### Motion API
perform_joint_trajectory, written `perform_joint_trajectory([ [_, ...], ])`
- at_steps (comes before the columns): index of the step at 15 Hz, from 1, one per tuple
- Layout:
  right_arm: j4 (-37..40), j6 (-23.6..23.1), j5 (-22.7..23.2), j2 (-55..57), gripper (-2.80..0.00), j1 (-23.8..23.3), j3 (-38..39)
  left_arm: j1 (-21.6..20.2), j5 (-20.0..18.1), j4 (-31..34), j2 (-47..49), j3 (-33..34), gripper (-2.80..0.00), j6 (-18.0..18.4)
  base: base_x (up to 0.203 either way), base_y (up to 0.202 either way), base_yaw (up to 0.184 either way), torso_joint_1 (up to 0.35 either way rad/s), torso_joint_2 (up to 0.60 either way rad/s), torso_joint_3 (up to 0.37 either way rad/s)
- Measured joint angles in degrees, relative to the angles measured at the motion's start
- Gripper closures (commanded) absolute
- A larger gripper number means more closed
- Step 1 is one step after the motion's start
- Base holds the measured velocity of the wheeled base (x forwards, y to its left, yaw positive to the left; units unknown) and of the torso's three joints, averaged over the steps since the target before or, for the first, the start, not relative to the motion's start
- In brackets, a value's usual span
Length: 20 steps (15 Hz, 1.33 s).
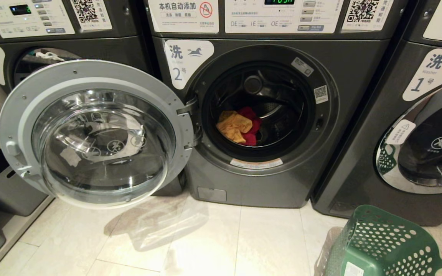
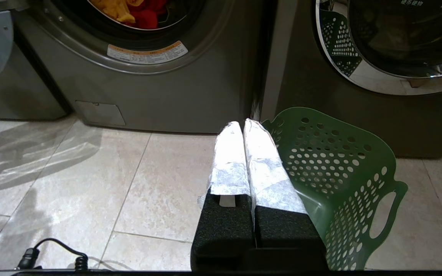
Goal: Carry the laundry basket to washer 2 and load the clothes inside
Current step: Close the washing machine door with the left hand
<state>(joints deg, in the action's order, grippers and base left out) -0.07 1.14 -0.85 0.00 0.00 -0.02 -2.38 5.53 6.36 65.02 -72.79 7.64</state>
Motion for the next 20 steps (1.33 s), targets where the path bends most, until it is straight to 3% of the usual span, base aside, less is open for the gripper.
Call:
perform_joint_trajectory([
  [3,0.01,0.06,-0.07,0.0,0.0,0.0,0.0,-8.21,-0.49,-3.23,3.38,-0.51,0.0,0.91,0.0,0.0,0.0,0.0,0.0,0.0],
  [5,0.02,0.3,-0.09,0.0,0.0,0.0,0.0,-14.96,-2.96,-8.44,9.29,-3.11,0.0,1.09,0.0,0.0,0.0,0.0,0.0,0.0],
  [8,0.0,0.61,-0.2,0.0,0.0,0.0,0.0,-21.39,-7.26,-15.79,19.73,-9.05,0.0,-0.34,0.0,0.0,0.0,0.0,0.0,0.0],
  [12,0.0,0.7,-0.29,0.0,0.0,0.0,0.0,-25.65,-23.34,-18.97,30.87,-17.2,0.0,-8.48,0.0,0.0,0.0,0.0,0.0,0.0],
  [15,0.0,0.7,-0.29,0.0,0.0,0.0,0.0,-27.96,-34.37,-19.12,37.04,-21.52,0.0,-9.32,0.0,0.0,0.0,0.0,0.0,0.0],
  [17,0.0,0.7,-0.29,0.0,0.0,0.0,0.0,-28.32,-38.02,-19.03,40.79,-25.68,0.0,-10.46,0.0,0.0,0.0,0.0,0.0,0.0],
  [20,0.0,0.76,-0.29,0.0,0.0,0.0,0.02,-27.92,-39.53,-18.66,47.03,-34.76,0.0,-13.01,0.0,0.0,0.0,0.0,0.0,0.0],
])
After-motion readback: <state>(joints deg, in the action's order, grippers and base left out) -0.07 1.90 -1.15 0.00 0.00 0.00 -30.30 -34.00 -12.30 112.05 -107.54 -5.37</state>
